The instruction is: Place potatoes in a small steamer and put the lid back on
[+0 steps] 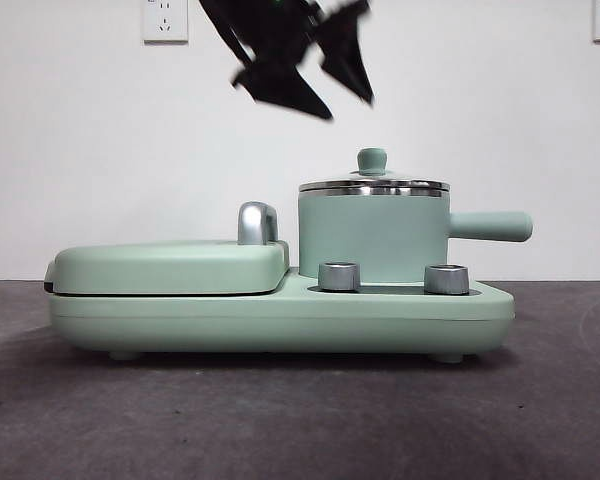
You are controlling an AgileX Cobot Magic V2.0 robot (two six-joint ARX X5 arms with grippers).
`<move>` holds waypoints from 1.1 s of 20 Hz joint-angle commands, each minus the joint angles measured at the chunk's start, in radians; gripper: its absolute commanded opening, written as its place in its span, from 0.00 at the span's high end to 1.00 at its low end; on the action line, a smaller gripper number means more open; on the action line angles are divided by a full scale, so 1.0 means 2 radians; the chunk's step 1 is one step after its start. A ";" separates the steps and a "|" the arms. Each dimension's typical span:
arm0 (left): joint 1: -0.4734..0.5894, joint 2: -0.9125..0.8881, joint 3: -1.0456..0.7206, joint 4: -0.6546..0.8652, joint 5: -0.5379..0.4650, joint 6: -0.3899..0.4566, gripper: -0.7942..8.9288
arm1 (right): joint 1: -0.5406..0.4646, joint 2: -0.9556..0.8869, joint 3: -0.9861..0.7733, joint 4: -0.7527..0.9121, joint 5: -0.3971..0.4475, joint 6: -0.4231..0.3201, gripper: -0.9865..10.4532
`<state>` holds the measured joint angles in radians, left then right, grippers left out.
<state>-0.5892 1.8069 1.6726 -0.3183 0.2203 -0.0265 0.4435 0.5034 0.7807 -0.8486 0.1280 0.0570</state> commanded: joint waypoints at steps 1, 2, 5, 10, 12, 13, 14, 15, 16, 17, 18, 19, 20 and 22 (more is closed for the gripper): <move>0.008 -0.017 0.010 -0.018 0.005 -0.038 0.60 | 0.003 0.002 0.002 0.005 0.001 0.006 0.68; 0.014 -0.028 0.009 -0.028 0.005 -0.038 0.60 | 0.003 0.002 0.002 0.005 0.000 0.006 0.68; 0.030 -0.066 -0.008 -0.039 0.005 -0.038 0.60 | 0.003 0.002 0.002 0.005 0.000 0.006 0.68; 0.061 -0.152 -0.090 -0.035 0.004 -0.036 0.60 | 0.003 0.002 0.002 0.005 -0.016 0.006 0.68; 0.074 -0.195 -0.139 -0.024 0.004 -0.039 0.60 | 0.003 0.002 0.002 0.005 -0.018 0.006 0.68; 0.080 -0.218 -0.165 -0.021 0.004 -0.043 0.60 | 0.003 0.002 0.002 0.005 -0.018 0.006 0.68; 0.086 -0.241 -0.194 -0.018 0.004 -0.048 0.60 | 0.003 0.002 0.002 0.005 -0.018 0.006 0.68; 0.093 -0.270 -0.227 -0.012 0.004 -0.052 0.60 | 0.003 0.002 0.002 0.005 -0.023 0.006 0.68; 0.098 -0.295 -0.257 -0.007 0.004 -0.060 0.60 | 0.003 0.002 0.002 0.005 -0.027 0.006 0.68; 0.103 -0.320 -0.286 -0.001 0.004 -0.071 0.60 | 0.003 0.002 0.002 0.005 -0.029 0.006 0.68; 0.108 -0.347 -0.318 0.003 0.004 -0.083 0.60 | 0.003 0.002 0.002 0.005 -0.031 0.006 0.68; 0.112 -0.375 -0.350 0.002 0.004 -0.092 0.60 | 0.003 0.003 0.002 0.005 -0.036 0.006 0.68; 0.113 -0.400 -0.375 -0.002 0.004 -0.099 0.60 | 0.003 0.003 0.002 0.006 -0.038 0.006 0.68; 0.115 -0.452 -0.425 -0.003 0.004 -0.114 0.60 | 0.003 0.006 0.002 0.011 -0.038 0.006 0.68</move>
<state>-0.3576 0.9066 0.8165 -0.3351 0.2268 -0.2283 0.4435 0.5098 0.7807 -0.8356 0.0528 0.0574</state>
